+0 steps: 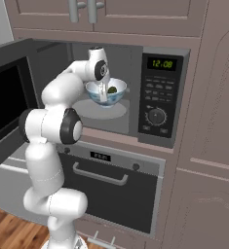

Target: Pick the cucumber from the sink and place it in the bowl. Then pick the bowl and place it in the microwave. Then close the microwave door and press the start button.

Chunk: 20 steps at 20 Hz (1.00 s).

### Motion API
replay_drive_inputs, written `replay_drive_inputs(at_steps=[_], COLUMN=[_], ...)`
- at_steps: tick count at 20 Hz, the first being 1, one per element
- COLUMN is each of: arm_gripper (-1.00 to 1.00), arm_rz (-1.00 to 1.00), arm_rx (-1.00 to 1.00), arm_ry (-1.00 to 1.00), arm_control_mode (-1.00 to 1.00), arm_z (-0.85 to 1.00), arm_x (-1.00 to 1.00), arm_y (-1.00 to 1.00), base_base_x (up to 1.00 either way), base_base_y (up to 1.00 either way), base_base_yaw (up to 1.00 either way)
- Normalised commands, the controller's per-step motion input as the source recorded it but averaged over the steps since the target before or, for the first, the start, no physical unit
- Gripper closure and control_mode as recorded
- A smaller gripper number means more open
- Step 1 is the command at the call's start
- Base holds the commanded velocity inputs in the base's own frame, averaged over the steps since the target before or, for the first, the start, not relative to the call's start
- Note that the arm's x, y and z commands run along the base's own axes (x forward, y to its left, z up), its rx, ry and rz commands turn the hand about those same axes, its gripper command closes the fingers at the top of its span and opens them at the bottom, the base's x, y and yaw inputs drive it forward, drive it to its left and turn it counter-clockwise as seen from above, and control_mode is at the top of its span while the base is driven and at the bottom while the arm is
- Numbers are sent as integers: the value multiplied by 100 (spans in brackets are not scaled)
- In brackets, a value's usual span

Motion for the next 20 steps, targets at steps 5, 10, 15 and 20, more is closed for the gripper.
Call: replay_drive_inputs(at_steps=[5, 10, 15, 20], arm_gripper=[100, 100, 100, 100], arm_rz=[7, 10, 15, 16], arm_rx=[0, -1, 0, 0], arm_ry=[0, 0, 0, 1], arm_control_mode=[-100, -100, -100, -100], arm_z=[-79, -92, -41, 0], arm_x=[0, 0, -29, -14], arm_y=[17, 26, 26, 21], base_base_x=[0, 0, 0, 0], base_base_y=[0, 0, 0, 0], base_base_yaw=[0, 0, 0, 0])
